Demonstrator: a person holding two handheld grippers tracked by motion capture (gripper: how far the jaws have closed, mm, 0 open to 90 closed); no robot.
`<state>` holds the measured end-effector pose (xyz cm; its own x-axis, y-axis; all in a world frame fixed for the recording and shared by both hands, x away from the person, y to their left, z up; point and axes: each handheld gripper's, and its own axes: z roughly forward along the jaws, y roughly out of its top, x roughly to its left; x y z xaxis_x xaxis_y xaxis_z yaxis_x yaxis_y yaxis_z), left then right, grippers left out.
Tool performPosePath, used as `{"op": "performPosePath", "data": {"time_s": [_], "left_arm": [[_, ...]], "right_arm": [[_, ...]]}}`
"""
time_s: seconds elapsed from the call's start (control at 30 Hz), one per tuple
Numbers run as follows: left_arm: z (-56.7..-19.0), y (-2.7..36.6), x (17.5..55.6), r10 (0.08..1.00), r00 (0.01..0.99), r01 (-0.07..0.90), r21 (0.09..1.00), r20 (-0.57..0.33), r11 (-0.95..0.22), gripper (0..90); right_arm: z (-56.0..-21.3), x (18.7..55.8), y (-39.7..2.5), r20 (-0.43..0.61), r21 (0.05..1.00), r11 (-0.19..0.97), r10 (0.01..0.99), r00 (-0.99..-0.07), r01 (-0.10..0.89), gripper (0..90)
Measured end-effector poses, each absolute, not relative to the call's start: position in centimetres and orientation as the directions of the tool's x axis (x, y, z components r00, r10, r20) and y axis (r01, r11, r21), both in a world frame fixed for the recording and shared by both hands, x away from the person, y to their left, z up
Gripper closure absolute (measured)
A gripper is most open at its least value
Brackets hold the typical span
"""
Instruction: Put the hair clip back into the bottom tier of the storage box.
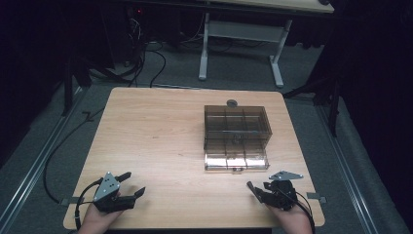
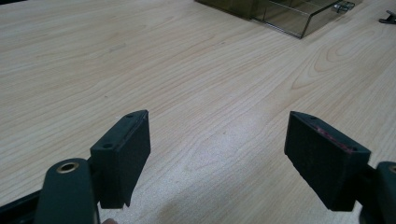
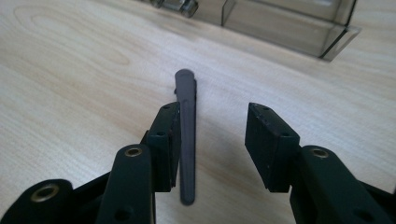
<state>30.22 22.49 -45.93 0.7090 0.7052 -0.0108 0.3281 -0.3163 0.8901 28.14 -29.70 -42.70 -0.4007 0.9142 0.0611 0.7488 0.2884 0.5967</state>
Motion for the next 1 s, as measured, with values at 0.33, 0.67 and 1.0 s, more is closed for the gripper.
{"op": "performPosePath", "data": {"time_s": [0.33,0.67,1.0], "left_arm": [[-45.9,22.5,30.2,0.705,0.71,0.326,0.89,-0.008,-0.318,23.0],[-45.9,22.4,30.2,0.701,0.713,0.322,0.89,-0.005,-0.321,23.0],[-45.9,22.4,30.2,0.7,0.714,0.322,0.889,-0.003,-0.324,23.0]], "right_arm": [[-42.2,28.7,-28.7,0.031,0.49,0.377,0.893,-0.448,0.786,56.1],[-41.5,29.7,-27.1,-0.001,0.375,0.47,0.862,-0.506,0.799,55.0],[-40.5,31.0,-26.4,-0.032,0.302,0.52,0.844,-0.536,0.799,55.8]]}}
